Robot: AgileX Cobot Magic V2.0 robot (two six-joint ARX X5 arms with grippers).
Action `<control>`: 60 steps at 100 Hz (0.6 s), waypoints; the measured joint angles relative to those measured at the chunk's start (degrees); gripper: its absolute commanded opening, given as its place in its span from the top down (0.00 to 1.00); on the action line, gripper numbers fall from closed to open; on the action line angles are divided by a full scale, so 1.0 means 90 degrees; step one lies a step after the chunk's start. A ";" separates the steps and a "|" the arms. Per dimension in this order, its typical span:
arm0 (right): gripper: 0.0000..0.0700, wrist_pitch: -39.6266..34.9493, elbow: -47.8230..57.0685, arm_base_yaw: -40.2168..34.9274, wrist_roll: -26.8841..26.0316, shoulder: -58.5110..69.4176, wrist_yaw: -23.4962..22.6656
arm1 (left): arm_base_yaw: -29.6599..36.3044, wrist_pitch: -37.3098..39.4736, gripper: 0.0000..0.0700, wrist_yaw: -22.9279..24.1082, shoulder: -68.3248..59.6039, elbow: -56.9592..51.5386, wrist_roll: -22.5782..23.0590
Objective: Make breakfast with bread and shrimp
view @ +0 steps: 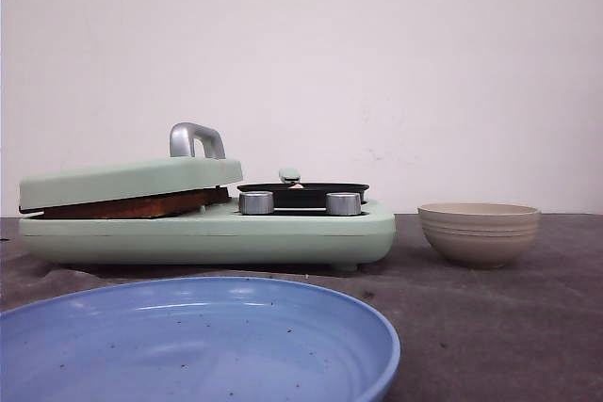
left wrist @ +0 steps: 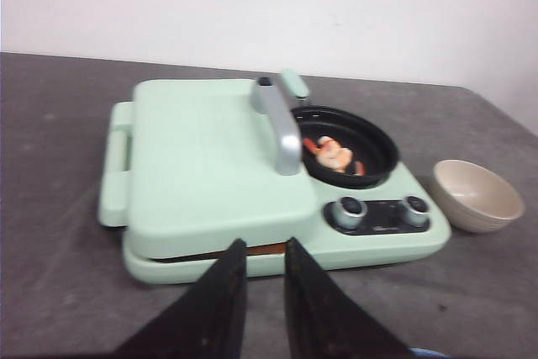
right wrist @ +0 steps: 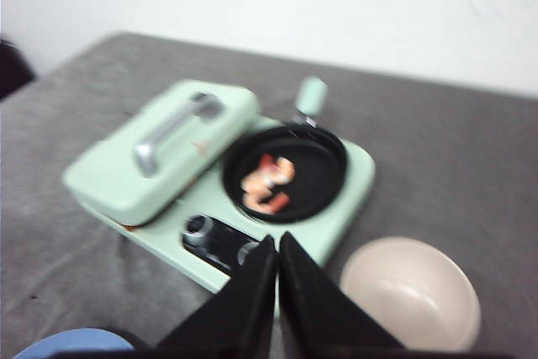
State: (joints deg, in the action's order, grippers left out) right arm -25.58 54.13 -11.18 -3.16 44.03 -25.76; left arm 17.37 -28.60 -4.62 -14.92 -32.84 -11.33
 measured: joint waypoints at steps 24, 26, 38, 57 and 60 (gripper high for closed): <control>1.00 0.0444 -0.1588 -0.0500 -0.0034 -0.1613 0.0527 | 0.0002 0.0189 1.00 -0.0194 0.0002 0.0007 -0.0170; 1.00 0.0444 -0.1722 -0.0525 -0.0039 -0.1751 0.0576 | 0.0002 0.0204 1.00 -0.0194 0.0010 0.0019 -0.0172; 1.00 0.0413 -0.2533 -0.0568 -0.0211 -0.2645 0.0874 | 0.0000 0.0381 1.00 -0.0282 0.0267 0.0301 -0.0192; 1.00 0.0160 -0.3451 -0.0568 -0.0617 -0.4296 0.1209 | 0.0002 0.0532 1.00 -0.0330 0.1183 0.1008 -0.0374; 1.00 0.0177 -0.3536 -0.0568 -0.0687 -0.4524 0.1275 | 0.0002 0.0515 1.00 -0.0296 0.1321 0.1086 -0.0398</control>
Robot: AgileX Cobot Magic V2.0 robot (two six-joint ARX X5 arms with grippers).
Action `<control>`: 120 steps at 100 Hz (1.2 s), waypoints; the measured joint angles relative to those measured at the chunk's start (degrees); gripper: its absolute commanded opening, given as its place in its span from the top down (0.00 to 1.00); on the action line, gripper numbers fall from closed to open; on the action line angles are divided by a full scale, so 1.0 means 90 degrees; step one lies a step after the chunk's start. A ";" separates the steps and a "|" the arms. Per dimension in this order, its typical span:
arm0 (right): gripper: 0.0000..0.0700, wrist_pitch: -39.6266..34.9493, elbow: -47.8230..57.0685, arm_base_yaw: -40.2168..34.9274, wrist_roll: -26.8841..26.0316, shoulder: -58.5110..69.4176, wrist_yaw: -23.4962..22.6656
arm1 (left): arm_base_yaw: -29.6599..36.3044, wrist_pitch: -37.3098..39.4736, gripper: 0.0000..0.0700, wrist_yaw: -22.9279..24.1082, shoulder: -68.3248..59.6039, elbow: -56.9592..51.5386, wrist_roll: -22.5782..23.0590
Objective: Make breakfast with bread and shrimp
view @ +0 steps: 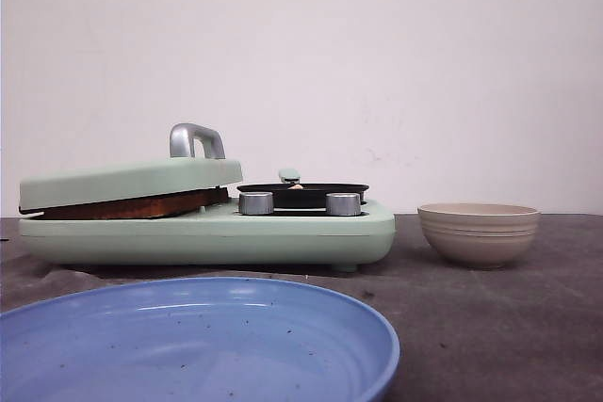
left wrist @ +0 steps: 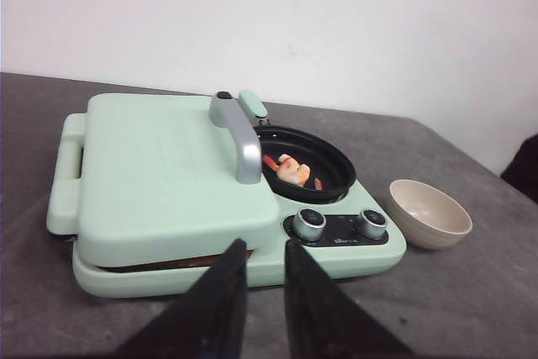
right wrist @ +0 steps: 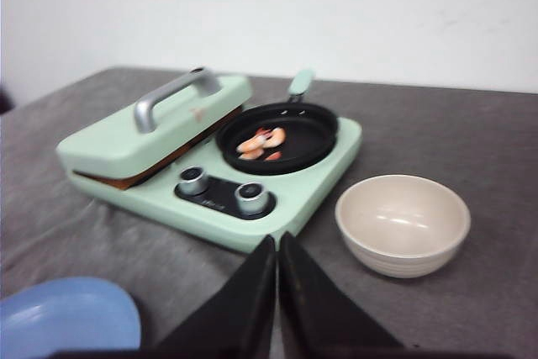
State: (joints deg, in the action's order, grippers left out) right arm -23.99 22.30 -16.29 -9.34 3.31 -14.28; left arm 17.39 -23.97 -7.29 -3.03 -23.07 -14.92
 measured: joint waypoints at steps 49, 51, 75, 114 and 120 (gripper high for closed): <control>1.00 0.0117 -0.0214 -0.0034 -0.0350 -0.0270 0.0427 | 0.0010 -0.0410 1.00 0.0517 0.0306 0.0080 -0.0488; 1.00 0.0117 -0.0214 -0.0034 -0.0355 -0.0270 0.0427 | 0.0010 -0.0410 1.00 0.0520 0.0306 0.0080 -0.0527; 1.00 0.0119 -0.0214 -0.0034 -0.0840 -0.0270 0.0425 | 0.0010 -0.0410 1.00 0.0532 0.0306 0.0080 -0.0678; 1.00 0.0119 -0.0214 -0.0034 -0.0952 -0.0270 0.0425 | 0.0010 -0.0410 1.00 0.0532 0.0306 0.0080 -0.0695; 1.00 0.0119 -0.0214 -0.0034 -0.0952 -0.0270 0.0423 | 0.0010 -0.0410 1.00 0.0532 0.0306 0.0080 -0.0695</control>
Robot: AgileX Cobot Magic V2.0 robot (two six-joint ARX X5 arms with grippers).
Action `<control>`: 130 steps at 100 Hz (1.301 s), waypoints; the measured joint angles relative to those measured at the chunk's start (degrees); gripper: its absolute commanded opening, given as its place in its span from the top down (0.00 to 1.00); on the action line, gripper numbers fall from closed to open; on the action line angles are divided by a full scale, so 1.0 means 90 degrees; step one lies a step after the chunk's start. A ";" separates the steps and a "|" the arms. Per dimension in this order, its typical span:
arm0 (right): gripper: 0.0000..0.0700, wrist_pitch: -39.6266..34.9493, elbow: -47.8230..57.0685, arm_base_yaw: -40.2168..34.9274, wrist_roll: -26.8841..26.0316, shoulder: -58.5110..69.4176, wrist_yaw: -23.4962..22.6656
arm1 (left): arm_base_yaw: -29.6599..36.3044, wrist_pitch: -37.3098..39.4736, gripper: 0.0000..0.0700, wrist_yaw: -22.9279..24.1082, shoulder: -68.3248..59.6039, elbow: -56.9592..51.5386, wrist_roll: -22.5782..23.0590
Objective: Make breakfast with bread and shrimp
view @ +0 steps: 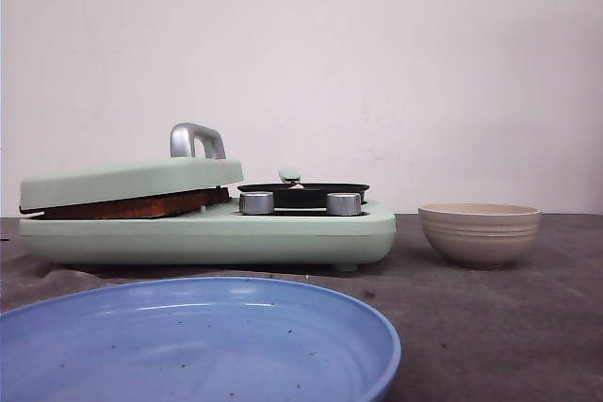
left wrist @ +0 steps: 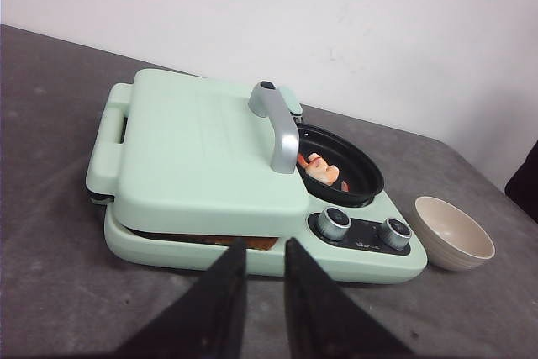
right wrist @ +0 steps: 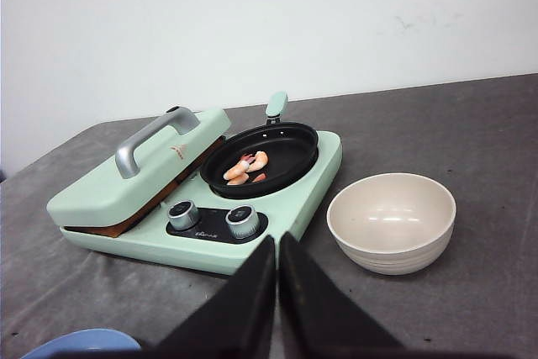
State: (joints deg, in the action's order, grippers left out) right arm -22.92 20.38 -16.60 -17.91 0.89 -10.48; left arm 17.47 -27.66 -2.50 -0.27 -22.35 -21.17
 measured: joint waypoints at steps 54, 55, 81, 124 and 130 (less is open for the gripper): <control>1.00 0.0000 0.0000 0.0000 -0.0015 0.0000 0.0000 | -0.1834 0.2482 1.00 0.0306 0.0002 0.1615 0.2489; 1.00 0.0000 0.0000 0.0000 -0.0017 0.0000 0.0000 | -0.1892 0.2494 1.00 0.0238 0.0002 0.1656 0.2533; 1.00 0.0000 0.0000 0.0000 -0.0017 0.0000 0.0002 | -0.2467 0.1987 1.00 -0.1183 0.0007 0.2280 0.2623; 1.00 0.0000 0.0000 -0.0002 -0.0017 0.0000 0.0002 | -0.2470 0.1982 1.00 -0.1035 -0.0015 0.2280 0.2698; 1.00 0.0000 0.0000 -0.0002 -0.0017 0.0000 0.0002 | -0.2470 0.1979 1.00 -0.1035 -0.0015 0.2280 0.2698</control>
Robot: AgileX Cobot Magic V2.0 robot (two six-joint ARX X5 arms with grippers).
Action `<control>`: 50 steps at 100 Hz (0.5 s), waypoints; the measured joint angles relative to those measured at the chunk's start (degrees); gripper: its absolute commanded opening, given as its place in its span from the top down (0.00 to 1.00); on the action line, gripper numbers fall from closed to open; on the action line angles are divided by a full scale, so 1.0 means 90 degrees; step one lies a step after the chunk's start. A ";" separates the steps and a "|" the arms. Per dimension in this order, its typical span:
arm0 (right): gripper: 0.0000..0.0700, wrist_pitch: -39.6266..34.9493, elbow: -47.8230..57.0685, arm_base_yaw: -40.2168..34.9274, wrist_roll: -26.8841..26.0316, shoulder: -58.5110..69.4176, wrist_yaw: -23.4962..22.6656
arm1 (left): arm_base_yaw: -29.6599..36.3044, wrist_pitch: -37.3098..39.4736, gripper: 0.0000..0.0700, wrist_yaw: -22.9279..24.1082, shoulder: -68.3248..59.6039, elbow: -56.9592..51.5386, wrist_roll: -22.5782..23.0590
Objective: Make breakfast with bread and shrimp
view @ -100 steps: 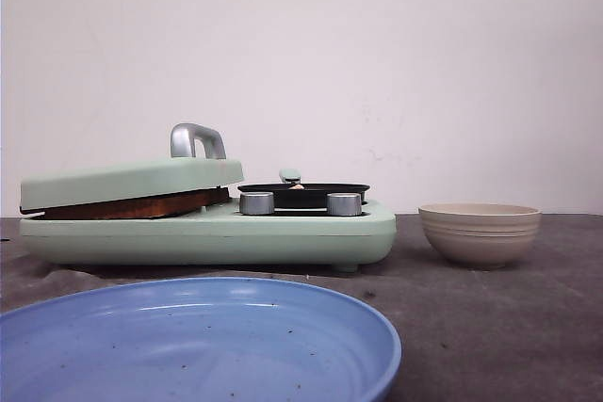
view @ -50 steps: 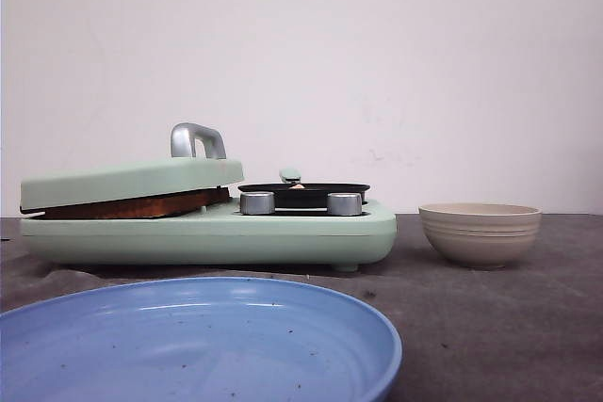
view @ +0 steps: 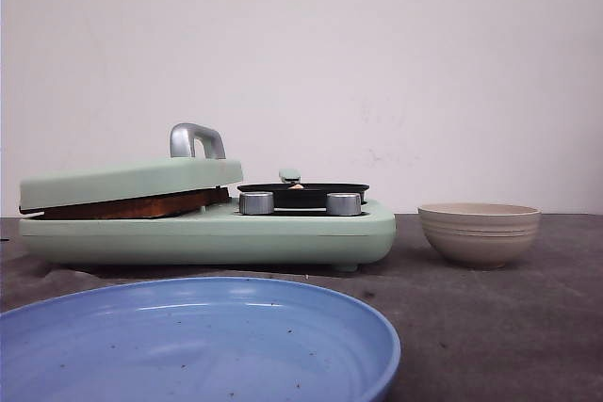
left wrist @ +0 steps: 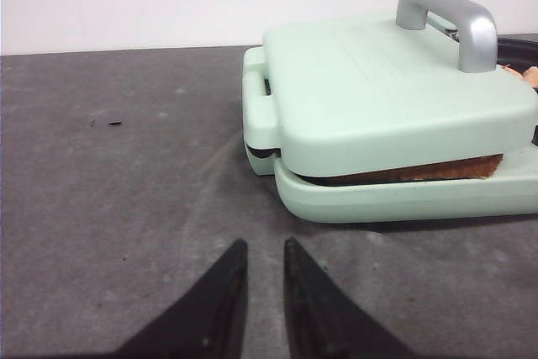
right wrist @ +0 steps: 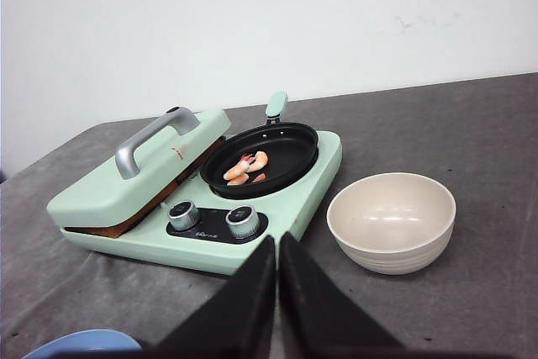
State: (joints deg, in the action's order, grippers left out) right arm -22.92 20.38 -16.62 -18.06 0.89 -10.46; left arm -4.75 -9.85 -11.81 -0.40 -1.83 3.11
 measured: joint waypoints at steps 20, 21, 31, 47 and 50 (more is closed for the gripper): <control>1.00 0.0000 0.0000 0.0000 0.0000 0.0000 0.0000 | 0.0000 0.0005 1.00 0.0000 0.0000 0.0000 0.0000; 1.00 0.0000 0.0000 0.0000 0.0000 0.0000 0.0000 | 0.0000 0.0005 1.00 0.0000 0.0000 0.0000 0.0000; 1.00 0.0000 0.0000 0.0000 0.0000 0.0000 0.0000 | 0.0000 0.0005 1.00 0.0000 0.0000 0.0000 0.0000; 1.00 -0.0058 0.0000 0.0002 0.0000 0.0000 0.0000 | 0.0000 0.0005 1.00 -0.0002 0.0000 0.0000 0.0000; 1.00 -0.0102 0.0000 0.0002 0.0007 0.0000 -0.0002 | 0.0000 0.0005 1.00 0.0000 0.0000 0.0000 0.0000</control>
State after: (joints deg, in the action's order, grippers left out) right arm -23.84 20.38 -16.60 -18.00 0.89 -10.48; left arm -4.75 -9.80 -11.81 -0.40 -1.83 3.11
